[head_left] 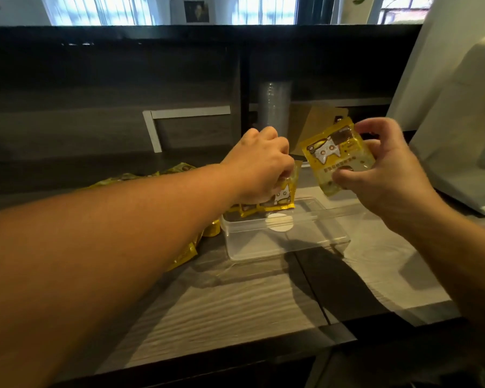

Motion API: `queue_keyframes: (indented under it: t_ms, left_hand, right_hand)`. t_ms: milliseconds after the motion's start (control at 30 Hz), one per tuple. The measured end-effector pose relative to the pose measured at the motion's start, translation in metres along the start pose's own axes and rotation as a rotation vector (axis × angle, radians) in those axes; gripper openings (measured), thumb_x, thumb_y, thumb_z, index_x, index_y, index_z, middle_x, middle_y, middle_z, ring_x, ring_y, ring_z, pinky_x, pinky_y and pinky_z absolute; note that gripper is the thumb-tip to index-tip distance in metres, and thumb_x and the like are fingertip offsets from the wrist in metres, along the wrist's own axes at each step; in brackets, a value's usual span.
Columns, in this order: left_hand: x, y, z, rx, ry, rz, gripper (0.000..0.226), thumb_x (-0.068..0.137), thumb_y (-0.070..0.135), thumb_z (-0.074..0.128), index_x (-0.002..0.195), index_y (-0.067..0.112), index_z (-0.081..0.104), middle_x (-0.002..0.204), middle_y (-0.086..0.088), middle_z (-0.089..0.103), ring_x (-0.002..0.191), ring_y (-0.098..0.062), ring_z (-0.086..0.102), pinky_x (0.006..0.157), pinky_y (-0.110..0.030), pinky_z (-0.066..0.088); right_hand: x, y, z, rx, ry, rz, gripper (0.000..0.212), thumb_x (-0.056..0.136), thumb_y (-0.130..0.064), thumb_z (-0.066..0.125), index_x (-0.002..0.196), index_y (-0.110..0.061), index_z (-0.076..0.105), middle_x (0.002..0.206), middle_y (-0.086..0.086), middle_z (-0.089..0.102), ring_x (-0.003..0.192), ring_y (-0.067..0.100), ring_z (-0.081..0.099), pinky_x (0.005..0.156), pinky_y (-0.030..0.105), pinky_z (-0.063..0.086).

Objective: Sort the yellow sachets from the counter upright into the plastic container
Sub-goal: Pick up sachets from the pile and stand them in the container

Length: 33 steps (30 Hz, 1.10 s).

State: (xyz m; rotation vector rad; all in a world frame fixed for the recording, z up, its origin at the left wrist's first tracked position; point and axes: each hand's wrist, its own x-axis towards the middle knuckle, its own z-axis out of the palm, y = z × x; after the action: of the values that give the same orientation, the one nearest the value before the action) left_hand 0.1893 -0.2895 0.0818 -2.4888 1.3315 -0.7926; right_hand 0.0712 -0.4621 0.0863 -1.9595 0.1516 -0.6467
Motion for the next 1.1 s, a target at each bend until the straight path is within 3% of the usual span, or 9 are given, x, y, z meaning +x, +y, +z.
queue_keyframes:
  t_ms: [100, 167, 233, 333, 433, 600, 700, 900, 1100]
  left_hand:
    - [0.001, -0.003, 0.003, -0.055, -0.085, -0.134, 0.061, 0.085, 0.040, 0.072, 0.138, 0.033, 0.043, 0.134, -0.002, 0.045, 0.127, -0.027, 0.040, 0.104, -0.048, 0.034]
    - [0.001, -0.003, 0.005, -0.210, -0.179, -0.313, 0.076, 0.085, 0.043, 0.073, 0.146, 0.032, 0.030, 0.134, -0.004, 0.049, 0.120, -0.028, 0.050, 0.097, -0.048, 0.046]
    - [0.001, -0.005, 0.007, -0.278, -0.263, -0.389, 0.071, 0.087, 0.046, 0.070, 0.145, 0.028, 0.035, 0.125, -0.003, 0.058, 0.106, -0.025, 0.059, 0.082, -0.041, 0.055]
    - [0.000, -0.009, 0.006, -0.366, -0.257, -0.409, 0.049, 0.091, 0.044, 0.066, 0.134, 0.026, 0.050, 0.120, 0.000, 0.062, 0.104, -0.022, 0.059, 0.081, -0.038, 0.054]
    - [-0.003, -0.009, 0.006, -0.483, -0.198, -0.431, 0.048, 0.092, 0.039, 0.067, 0.136, 0.028, 0.051, 0.125, 0.001, 0.061, 0.111, -0.023, 0.058, 0.083, -0.037, 0.053]
    - [-0.003, -0.012, 0.008, -0.530, -0.167, -0.427, 0.043, 0.089, 0.038, 0.070, 0.128, 0.030, 0.053, 0.116, 0.003, 0.063, 0.104, -0.020, 0.059, 0.076, -0.036, 0.052]
    - [0.000, -0.010, 0.007, -0.402, -0.198, -0.387, 0.039, 0.091, 0.038, 0.068, 0.125, 0.028, 0.050, 0.107, 0.002, 0.061, 0.093, -0.019, 0.058, 0.066, -0.033, 0.047]
    - [0.007, -0.009, 0.008, -0.156, -0.208, -0.355, 0.035, 0.096, 0.020, 0.060, 0.126, 0.027, 0.042, 0.093, 0.000, 0.056, 0.080, -0.020, 0.056, 0.055, -0.032, 0.039]
    - [0.009, -0.011, 0.005, -0.240, -0.244, -0.270, 0.043, 0.093, 0.036, 0.063, 0.132, 0.027, 0.046, 0.106, 0.001, 0.061, 0.088, -0.020, 0.059, 0.061, -0.032, 0.049]
  right_hand:
    - [0.009, 0.004, -0.002, -0.103, -0.010, -0.004, 0.068, 0.075, -0.009, 0.080, 0.129, -0.027, 0.045, 0.117, -0.009, 0.056, 0.102, 0.011, 0.059, 0.069, 0.017, 0.048]
    - [0.015, 0.003, -0.005, -0.157, -0.073, -0.038, 0.053, 0.075, -0.005, 0.079, 0.116, -0.030, 0.057, 0.114, -0.006, 0.060, 0.105, 0.016, 0.060, 0.070, 0.022, 0.052]
    - [0.020, -0.001, -0.007, -0.188, -0.140, -0.061, 0.044, 0.079, -0.001, 0.074, 0.110, -0.030, 0.064, 0.114, -0.003, 0.061, 0.108, 0.019, 0.059, 0.076, 0.031, 0.057]
    - [0.035, -0.005, -0.005, -0.356, -0.215, -0.127, 0.052, 0.081, 0.000, 0.073, 0.122, -0.029, 0.060, 0.115, -0.003, 0.057, 0.106, 0.019, 0.056, 0.068, 0.028, 0.055]
    - [0.053, -0.007, 0.003, -0.549, -0.252, -0.192, 0.052, 0.076, -0.004, 0.078, 0.119, -0.025, 0.058, 0.108, -0.001, 0.058, 0.098, 0.020, 0.058, 0.057, 0.020, 0.048]
    - [0.066, -0.015, 0.022, -0.864, -0.325, -0.408, 0.036, 0.084, -0.009, 0.073, 0.119, -0.018, 0.067, 0.107, 0.001, 0.065, 0.090, 0.015, 0.057, 0.074, 0.029, 0.055]
    - [0.072, -0.012, 0.033, -0.985, -0.401, -0.435, 0.035, 0.085, -0.009, 0.070, 0.118, -0.020, 0.068, 0.103, -0.001, 0.065, 0.087, 0.014, 0.058, 0.073, 0.026, 0.054]
    - [0.081, 0.006, 0.052, -1.022, -0.364, -0.503, 0.050, 0.085, -0.004, 0.065, 0.130, -0.025, 0.056, 0.115, 0.004, 0.057, 0.101, 0.020, 0.055, 0.074, 0.025, 0.045]
    - [0.089, 0.014, 0.054, -1.041, -0.373, -0.463, 0.023, 0.087, -0.022, 0.063, 0.110, -0.024, 0.063, 0.098, -0.001, 0.061, 0.091, 0.019, 0.056, 0.078, 0.035, 0.053]
